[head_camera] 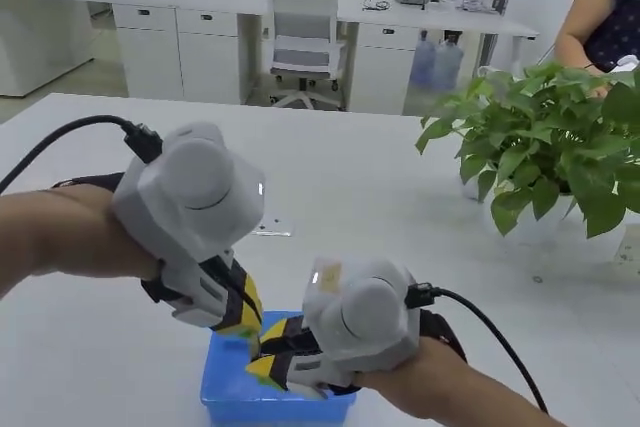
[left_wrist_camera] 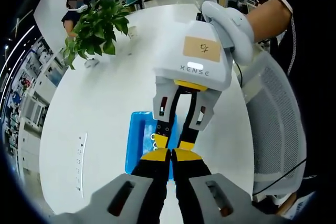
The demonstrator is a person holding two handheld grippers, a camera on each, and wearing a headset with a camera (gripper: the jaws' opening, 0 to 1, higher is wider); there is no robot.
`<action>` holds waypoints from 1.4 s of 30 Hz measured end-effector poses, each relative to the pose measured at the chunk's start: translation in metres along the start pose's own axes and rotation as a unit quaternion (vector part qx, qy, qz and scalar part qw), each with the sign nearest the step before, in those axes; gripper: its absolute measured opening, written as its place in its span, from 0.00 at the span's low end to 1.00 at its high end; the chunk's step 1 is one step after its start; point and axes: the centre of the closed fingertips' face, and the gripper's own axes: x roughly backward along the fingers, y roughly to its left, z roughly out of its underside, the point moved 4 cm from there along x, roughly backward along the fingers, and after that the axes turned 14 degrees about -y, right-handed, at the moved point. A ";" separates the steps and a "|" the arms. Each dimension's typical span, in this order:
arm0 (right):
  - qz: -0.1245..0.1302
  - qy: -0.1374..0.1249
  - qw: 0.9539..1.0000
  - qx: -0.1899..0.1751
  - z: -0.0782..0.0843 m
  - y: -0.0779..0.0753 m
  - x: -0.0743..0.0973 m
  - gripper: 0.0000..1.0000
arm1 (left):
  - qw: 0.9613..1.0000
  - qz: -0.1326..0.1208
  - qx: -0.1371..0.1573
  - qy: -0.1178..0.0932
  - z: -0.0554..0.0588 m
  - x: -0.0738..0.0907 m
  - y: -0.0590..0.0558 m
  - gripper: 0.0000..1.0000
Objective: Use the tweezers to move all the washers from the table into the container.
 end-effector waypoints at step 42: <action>-0.040 0.025 0.999 -0.015 0.044 0.051 -0.013 0.12 | 0.999 0.036 0.026 0.010 0.040 -0.025 -0.045 0.06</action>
